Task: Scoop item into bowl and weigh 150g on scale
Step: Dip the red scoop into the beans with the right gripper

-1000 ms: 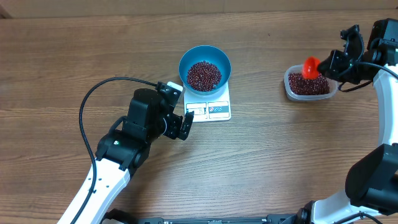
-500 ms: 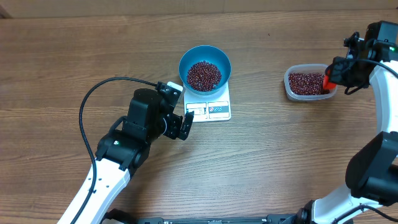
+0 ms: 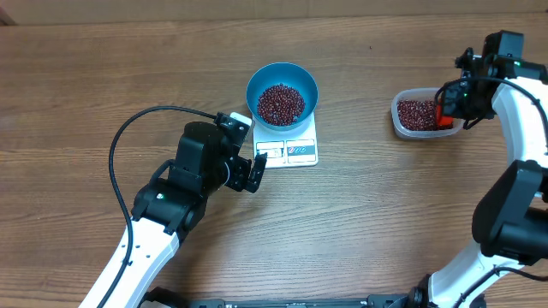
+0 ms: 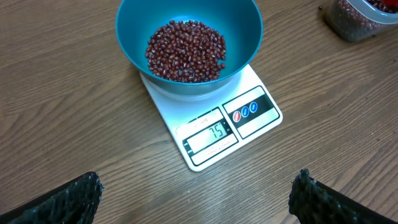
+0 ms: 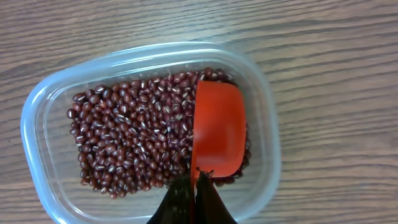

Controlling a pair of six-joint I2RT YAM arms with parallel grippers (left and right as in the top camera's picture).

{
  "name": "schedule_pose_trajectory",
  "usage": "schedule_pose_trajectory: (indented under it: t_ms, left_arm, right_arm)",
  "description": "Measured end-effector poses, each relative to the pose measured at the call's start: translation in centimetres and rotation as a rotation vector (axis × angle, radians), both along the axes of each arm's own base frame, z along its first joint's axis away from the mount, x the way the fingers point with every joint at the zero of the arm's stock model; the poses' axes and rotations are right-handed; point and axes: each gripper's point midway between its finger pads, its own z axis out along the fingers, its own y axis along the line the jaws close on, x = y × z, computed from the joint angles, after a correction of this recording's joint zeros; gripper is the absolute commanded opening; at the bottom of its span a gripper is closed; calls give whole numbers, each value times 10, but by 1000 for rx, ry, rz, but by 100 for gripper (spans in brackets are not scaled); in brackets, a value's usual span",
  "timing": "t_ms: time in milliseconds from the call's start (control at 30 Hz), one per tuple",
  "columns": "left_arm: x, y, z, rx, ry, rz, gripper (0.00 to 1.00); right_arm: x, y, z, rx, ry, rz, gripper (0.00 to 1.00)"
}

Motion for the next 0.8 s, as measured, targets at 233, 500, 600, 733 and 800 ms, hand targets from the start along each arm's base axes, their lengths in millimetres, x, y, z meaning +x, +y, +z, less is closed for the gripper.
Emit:
schedule_pose_trajectory:
  t_ms: [233,500,600,733,800]
  left_arm:
    - [0,0,0,0,0,0,100]
    - [0,0,0,0,0,0,99]
    - [0,0,0,0,0,0,99]
    - [0,0,0,0,0,0,100]
    - [0,0,0,0,0,0,100]
  right_arm:
    - [4,16,-5,60,-3,30,4]
    - [2,35,-6,173,0,59,4]
    - [0,43,-6,213,5,68,4]
    - [0,50,-4,256,0,78,4]
    - [0,53,-3,276,-2,83,4]
